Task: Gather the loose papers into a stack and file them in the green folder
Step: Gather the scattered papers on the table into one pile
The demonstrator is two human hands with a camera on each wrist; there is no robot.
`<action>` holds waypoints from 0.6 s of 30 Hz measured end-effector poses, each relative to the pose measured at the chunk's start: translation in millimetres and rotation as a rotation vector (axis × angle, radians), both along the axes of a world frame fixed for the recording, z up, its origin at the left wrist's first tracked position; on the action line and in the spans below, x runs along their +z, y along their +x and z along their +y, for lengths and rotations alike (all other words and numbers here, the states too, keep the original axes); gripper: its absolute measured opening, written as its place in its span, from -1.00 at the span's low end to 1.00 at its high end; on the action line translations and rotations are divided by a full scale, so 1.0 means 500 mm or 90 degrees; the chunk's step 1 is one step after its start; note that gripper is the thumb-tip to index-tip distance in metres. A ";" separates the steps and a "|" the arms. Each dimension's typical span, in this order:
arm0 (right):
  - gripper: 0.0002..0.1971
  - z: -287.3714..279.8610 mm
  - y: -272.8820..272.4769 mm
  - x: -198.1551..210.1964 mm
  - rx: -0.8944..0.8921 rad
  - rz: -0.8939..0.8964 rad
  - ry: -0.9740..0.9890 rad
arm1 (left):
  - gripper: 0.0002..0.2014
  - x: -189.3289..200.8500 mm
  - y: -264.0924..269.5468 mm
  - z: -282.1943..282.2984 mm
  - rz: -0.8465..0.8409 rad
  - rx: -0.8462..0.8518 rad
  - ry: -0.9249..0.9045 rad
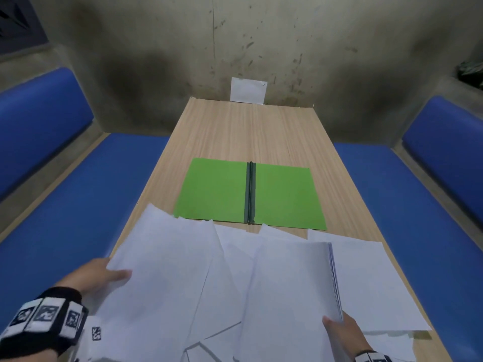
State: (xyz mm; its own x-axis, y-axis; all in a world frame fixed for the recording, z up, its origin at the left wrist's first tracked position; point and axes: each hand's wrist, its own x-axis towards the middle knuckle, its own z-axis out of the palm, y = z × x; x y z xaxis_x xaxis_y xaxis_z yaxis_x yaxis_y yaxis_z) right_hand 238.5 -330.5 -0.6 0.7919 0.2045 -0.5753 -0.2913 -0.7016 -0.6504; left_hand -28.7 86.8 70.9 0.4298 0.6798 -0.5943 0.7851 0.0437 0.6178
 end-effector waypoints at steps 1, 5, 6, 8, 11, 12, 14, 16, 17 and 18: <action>-0.90 -0.001 0.001 -0.002 0.000 0.005 -0.005 | -0.81 0.007 0.004 -0.007 -0.057 0.054 -0.037; -0.91 -0.001 0.002 -0.009 0.009 0.011 -0.024 | -0.60 -0.023 0.031 -0.060 -0.099 0.162 -0.066; -0.92 -0.001 0.003 -0.009 0.010 0.010 -0.028 | -0.59 -0.033 0.039 -0.082 -0.102 0.183 -0.080; -0.94 0.000 0.003 -0.008 0.016 0.006 -0.034 | -0.59 -0.073 0.055 -0.120 -0.056 0.215 -0.039; -0.93 -0.001 0.003 -0.006 0.020 0.003 -0.029 | -0.49 -0.109 0.072 -0.160 0.021 0.217 0.043; -0.92 -0.001 0.003 -0.006 0.020 0.003 -0.027 | -0.44 -0.123 0.073 -0.164 0.034 0.209 0.060; -0.94 -0.001 0.001 -0.003 0.022 0.007 -0.025 | -0.48 -0.133 0.082 -0.173 0.019 0.200 0.066; -0.95 -0.001 0.000 -0.001 0.020 0.006 -0.019 | -0.70 -0.121 0.092 -0.186 -0.008 0.200 0.077; -0.96 0.000 0.000 0.000 0.021 0.005 -0.013 | -0.77 -0.116 0.095 -0.189 -0.019 0.209 0.087; -0.95 0.000 0.000 0.001 0.022 0.005 -0.010 | -0.73 -0.114 0.096 -0.190 -0.042 0.228 0.092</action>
